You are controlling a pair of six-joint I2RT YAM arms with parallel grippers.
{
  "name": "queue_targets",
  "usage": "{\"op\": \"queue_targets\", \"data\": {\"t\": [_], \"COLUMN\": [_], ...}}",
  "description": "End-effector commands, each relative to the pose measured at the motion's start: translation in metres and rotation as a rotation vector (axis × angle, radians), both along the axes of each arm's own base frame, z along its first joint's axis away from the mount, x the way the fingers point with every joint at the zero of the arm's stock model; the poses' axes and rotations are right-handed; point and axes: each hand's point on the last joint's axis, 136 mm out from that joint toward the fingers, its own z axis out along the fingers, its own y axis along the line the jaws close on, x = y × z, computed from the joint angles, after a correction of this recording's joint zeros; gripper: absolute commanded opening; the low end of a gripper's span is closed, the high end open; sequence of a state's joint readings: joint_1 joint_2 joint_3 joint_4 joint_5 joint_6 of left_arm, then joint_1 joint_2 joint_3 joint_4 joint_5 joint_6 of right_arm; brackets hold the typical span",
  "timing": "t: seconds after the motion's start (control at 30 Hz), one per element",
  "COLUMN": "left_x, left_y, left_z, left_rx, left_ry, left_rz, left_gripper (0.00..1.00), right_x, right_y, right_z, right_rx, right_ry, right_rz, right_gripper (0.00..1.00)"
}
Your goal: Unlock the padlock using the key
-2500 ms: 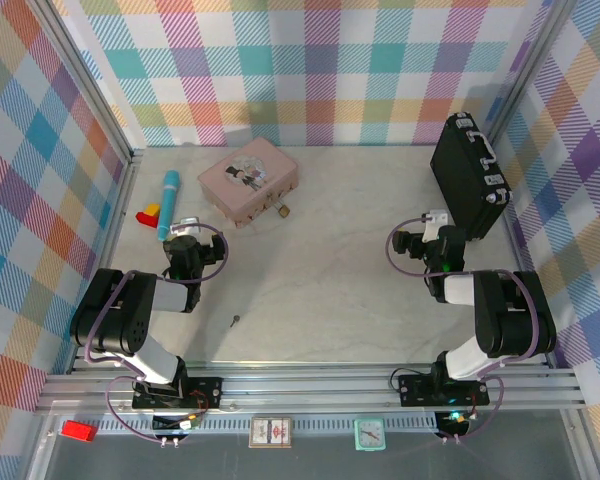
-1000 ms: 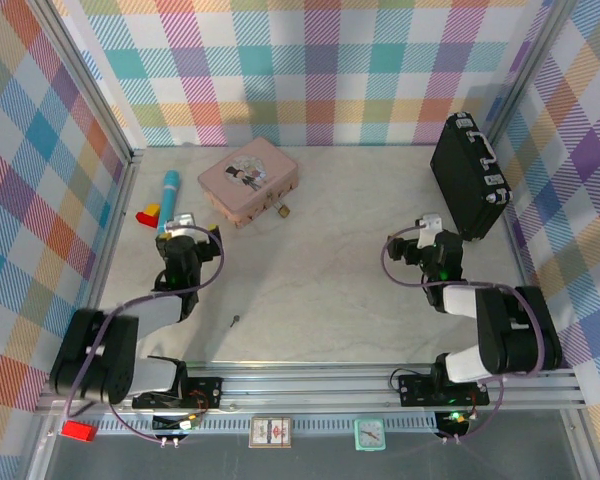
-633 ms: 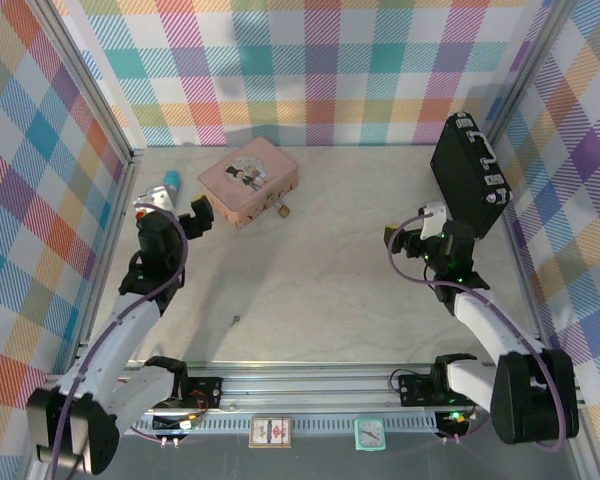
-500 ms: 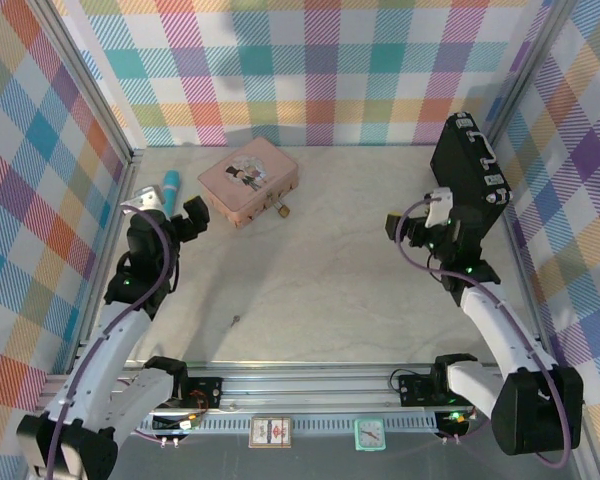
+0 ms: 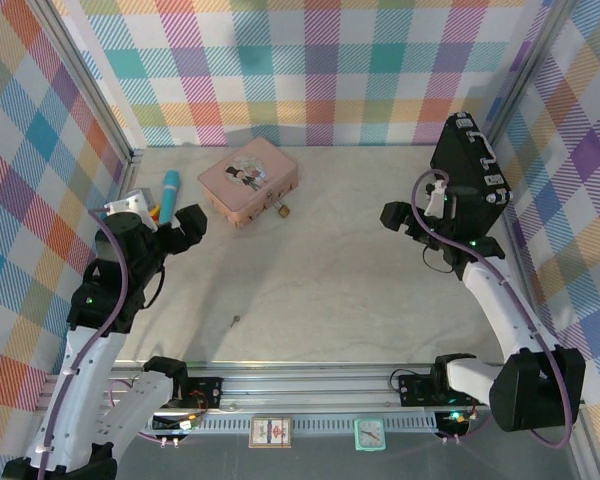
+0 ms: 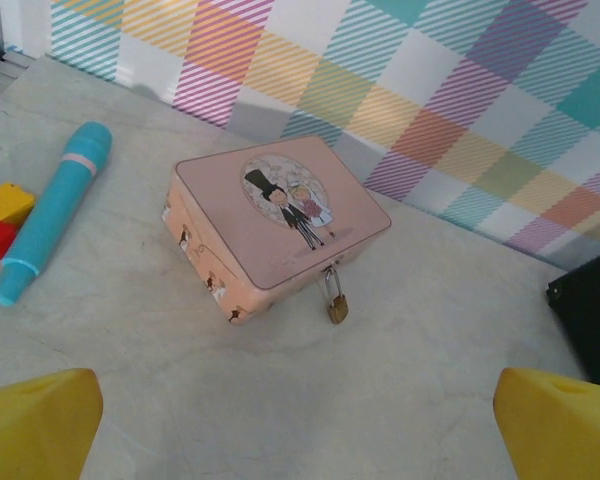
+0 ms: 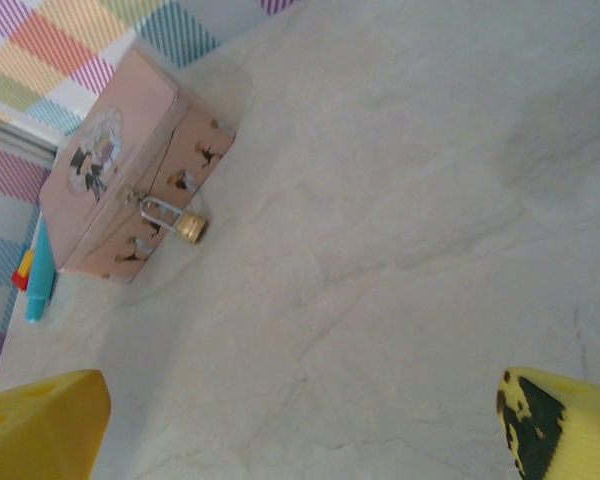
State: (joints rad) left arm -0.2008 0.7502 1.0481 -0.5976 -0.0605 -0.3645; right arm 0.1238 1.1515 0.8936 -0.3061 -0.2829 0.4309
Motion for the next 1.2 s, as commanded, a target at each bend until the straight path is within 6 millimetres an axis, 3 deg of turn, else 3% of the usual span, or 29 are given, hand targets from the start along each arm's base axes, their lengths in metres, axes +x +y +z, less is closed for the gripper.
{"op": "queue_targets", "data": {"t": [0.0, 0.4, 0.53, 0.73, 0.93, 1.0, 1.07, 1.17], "left_x": [-0.020, -0.070, -0.083, -0.105, -0.119, -0.118, -0.115, -0.117], "left_y": [0.007, 0.076, 0.081, 0.085, 0.091, 0.086, 0.076, 0.082], "left_z": [-0.012, -0.034, -0.032, -0.019, -0.033, -0.044, -0.042, -0.042], "left_rx": [0.072, 0.255, 0.225, 0.128, 0.049, 0.002, -0.022, -0.011], "left_ry": [0.078, 0.140, 0.097, 0.030, -0.006, -0.014, -0.041, -0.042], "left_rz": [-0.007, 0.300, 0.322, 0.360, 0.411, 0.392, 0.334, 0.370], "left_gripper": [1.00, 1.00, 1.00, 1.00, 1.00, 1.00, 1.00, 1.00], "right_x": [-0.024, -0.100, -0.128, -0.155, -0.174, -0.177, -0.178, -0.178], "right_y": [0.034, 0.175, 0.225, 0.284, 0.324, 0.333, 0.339, 0.347], "right_z": [-0.001, -0.055, -0.075, -0.101, -0.128, -0.138, -0.144, -0.149], "right_rx": [0.008, -0.172, -0.257, -0.378, -0.487, -0.507, -0.522, -0.541], "right_ry": [0.067, 0.332, 0.401, 0.504, 0.601, 0.625, 0.643, 0.648], "right_rz": [0.116, 0.339, 0.425, 0.492, 0.520, 0.519, 0.517, 0.508], "right_gripper": [0.99, 0.99, 1.00, 0.93, 0.83, 0.76, 0.70, 0.62]}}
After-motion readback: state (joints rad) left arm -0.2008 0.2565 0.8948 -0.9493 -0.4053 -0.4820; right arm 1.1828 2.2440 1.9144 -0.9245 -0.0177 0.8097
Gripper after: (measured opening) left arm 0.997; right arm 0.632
